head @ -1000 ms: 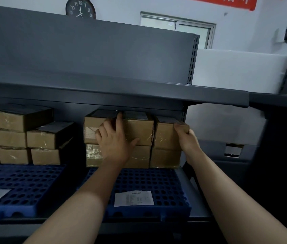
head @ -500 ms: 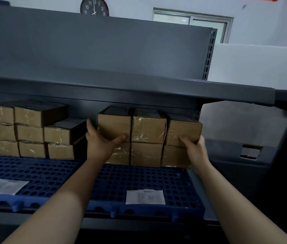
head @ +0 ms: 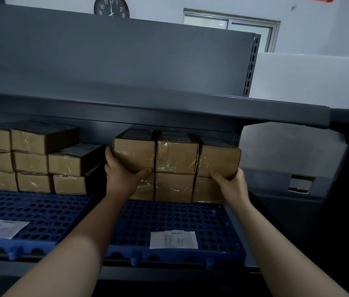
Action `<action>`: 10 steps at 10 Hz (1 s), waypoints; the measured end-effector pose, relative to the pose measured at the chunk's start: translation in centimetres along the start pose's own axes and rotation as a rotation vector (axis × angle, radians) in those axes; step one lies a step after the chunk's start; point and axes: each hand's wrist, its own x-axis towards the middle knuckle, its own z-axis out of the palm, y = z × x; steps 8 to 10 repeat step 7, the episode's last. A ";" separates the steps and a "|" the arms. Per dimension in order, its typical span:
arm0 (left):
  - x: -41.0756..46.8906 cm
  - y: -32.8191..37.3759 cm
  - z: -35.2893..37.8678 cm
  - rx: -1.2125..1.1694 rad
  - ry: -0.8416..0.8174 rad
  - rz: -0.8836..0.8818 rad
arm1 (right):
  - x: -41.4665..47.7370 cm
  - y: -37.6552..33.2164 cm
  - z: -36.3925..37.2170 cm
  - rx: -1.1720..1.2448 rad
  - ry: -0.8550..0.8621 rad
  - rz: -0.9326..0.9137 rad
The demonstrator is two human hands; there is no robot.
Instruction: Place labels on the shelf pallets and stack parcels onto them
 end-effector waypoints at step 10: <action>-2.0 0.4 -4.0 0.166 -0.134 -0.002 | -3.7 -2.3 1.2 -0.273 0.185 -0.056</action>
